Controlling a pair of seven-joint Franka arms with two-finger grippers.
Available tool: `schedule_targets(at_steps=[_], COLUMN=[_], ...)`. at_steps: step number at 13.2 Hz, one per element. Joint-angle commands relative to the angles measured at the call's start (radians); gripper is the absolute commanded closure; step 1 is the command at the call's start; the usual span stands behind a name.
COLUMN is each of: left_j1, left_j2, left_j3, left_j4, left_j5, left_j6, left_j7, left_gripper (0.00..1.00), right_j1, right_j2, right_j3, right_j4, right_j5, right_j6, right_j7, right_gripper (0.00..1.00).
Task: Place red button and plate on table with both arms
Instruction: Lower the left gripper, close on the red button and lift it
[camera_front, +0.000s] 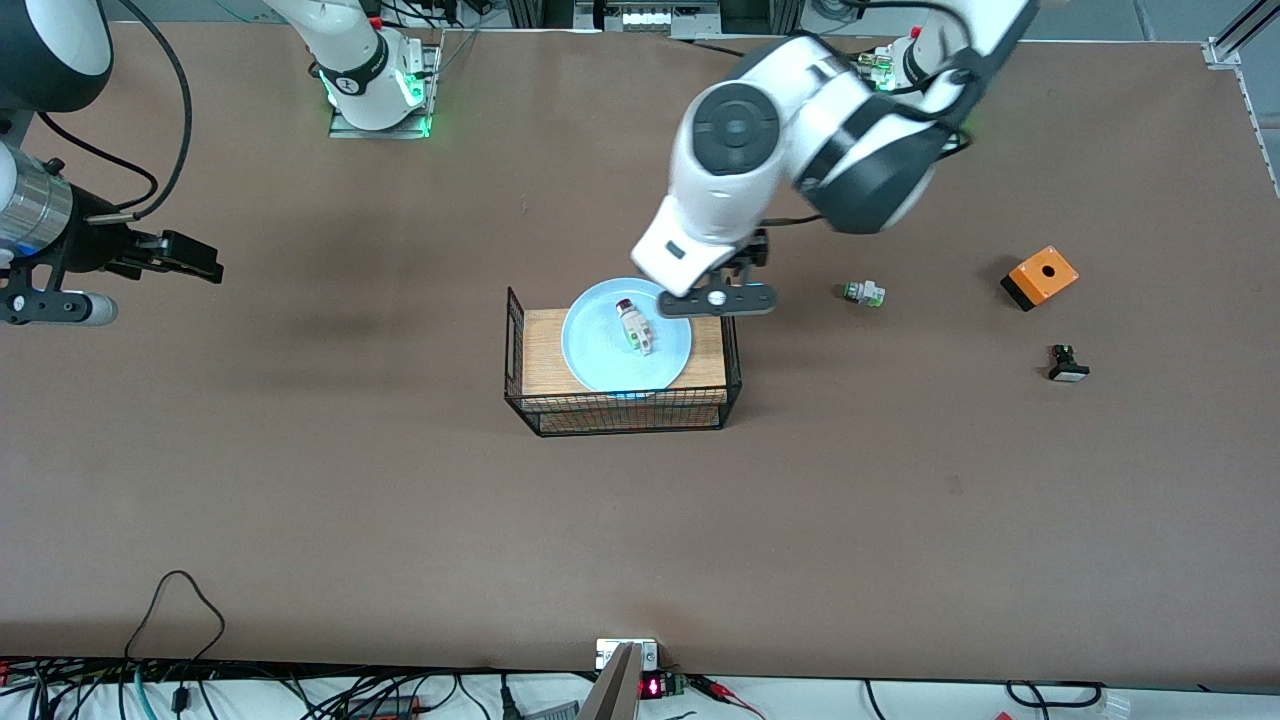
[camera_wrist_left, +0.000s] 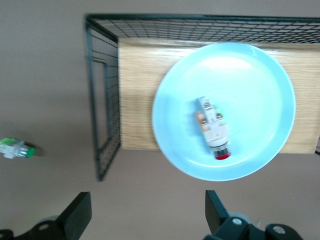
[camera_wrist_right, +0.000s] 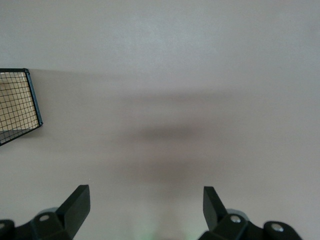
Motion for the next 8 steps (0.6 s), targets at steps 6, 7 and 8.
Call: schedule_targets(at_steps=[6,7,8], left_j1=[-0.12,-0.121,-0.126], left_j2=[0.147,0.161,0.17], left_j3=[0.087,0.088,0.096], left_j4=[0.14,0.139,0.139], left_j5=[0.044,0.047,0.047], left_j6=[0.109,0.132,0.154], left_j7=[-0.147,-0.161,-0.164], left_gripper=[0.0,0.0,0.0], right_j1=[-0.003,-0.003,-0.003], right_j2=[0.01,0.01,0.01], right_j3=[0.006,0.006,0.006], right_j4=[0.025,0.026,0.025], right_j5=[0.006,0.006,0.006], right_j6=[-0.02,-0.02,-0.021], right_j7=[0.003,0.003,0.003], right_gripper=[0.0,0.0,0.0])
